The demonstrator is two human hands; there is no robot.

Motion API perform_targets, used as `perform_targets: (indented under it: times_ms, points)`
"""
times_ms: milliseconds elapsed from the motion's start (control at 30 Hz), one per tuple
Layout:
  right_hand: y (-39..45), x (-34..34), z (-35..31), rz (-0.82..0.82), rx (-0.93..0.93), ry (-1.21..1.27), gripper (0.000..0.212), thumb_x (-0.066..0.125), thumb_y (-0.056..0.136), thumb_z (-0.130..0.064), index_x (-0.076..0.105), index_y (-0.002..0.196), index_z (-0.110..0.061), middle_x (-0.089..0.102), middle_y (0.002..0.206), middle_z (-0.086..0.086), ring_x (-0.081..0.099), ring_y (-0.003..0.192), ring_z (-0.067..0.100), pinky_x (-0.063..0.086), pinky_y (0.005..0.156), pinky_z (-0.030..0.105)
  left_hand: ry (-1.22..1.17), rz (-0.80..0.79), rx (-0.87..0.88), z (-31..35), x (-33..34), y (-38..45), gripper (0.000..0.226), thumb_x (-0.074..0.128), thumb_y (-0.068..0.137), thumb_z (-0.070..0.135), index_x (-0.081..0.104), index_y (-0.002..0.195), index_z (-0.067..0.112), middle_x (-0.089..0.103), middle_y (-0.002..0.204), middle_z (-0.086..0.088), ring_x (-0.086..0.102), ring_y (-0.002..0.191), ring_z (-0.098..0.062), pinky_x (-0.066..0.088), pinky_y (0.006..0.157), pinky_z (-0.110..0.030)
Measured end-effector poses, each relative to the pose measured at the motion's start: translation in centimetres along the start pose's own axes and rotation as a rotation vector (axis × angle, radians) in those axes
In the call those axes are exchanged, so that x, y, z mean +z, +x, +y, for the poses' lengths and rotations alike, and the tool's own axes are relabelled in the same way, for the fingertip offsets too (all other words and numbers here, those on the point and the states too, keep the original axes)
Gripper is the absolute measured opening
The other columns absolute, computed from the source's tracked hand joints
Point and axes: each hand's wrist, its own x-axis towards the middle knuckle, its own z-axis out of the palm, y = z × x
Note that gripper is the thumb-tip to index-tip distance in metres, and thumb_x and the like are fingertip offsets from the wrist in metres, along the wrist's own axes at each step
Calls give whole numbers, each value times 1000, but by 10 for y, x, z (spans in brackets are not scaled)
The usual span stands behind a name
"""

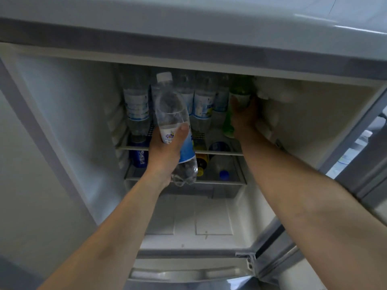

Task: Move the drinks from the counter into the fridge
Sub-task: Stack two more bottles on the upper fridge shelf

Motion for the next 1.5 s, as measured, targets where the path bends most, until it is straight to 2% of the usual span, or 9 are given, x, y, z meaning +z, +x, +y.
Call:
perform_targets:
  times_ms: [333,667,800,867,933,1033,1200,1367,1500]
  points:
    - [8,4,27,-70,109,-350,58,66,91,-36,47,141,-15,56,138,11,55,126,31,40,82,28,-44,-93,79,-3,19,3,36,75,72,54,59,103,47,71,99,23,68,97,1,56,77,-19]
    - [7,1,14,-87,164,-369,58,64,94,-35,44,144,-12,51,144,12,50,132,31,45,101,37,-37,-83,113,-10,25,11,32,74,83,43,57,109,43,70,104,21,68,99,2,55,77,-16]
    - [-30,-11,3,37,76,-136,41,61,95,-19,54,134,-8,60,133,13,57,123,28,47,95,31,10,-104,111,-6,30,18,28,74,83,41,56,104,45,68,98,27,66,94,9,53,73,-13]
    - [-60,-18,-3,61,24,72,22,62,94,-15,65,115,-18,69,115,-1,64,106,11,51,88,30,26,-120,135,-1,34,25,25,73,86,34,57,103,41,69,94,29,66,91,10,53,71,-11]
    - [-90,-27,-4,-94,17,118,18,64,92,-17,66,101,-33,68,99,-19,63,89,-9,50,78,22,37,-161,177,3,39,31,25,71,89,25,57,106,36,70,99,22,67,94,7,52,73,-11]
    - [-117,-37,3,-420,-41,27,34,64,90,-10,62,117,-30,68,105,-19,63,93,-10,51,76,12,49,-228,196,8,45,40,28,70,90,19,56,110,33,67,105,19,66,95,9,51,74,-10]
    - [-115,-35,-3,-563,-145,-69,67,85,72,-25,49,124,-47,62,103,-39,58,98,-19,49,71,4,86,-328,150,7,60,51,36,69,90,21,51,120,31,65,113,11,64,103,1,54,82,-19]
    - [-100,-26,1,-392,-149,-238,56,82,75,-36,47,118,-44,54,97,-32,54,84,-14,43,70,9,210,-417,79,6,69,60,56,65,94,28,41,144,23,57,137,-3,56,123,-16,52,99,-35]
    - [-82,-22,3,-281,-148,-259,50,79,81,-31,51,122,-33,64,115,-12,63,105,10,48,78,22,398,-352,100,14,52,69,64,58,95,45,30,151,30,52,134,6,51,118,-8,42,78,-12]
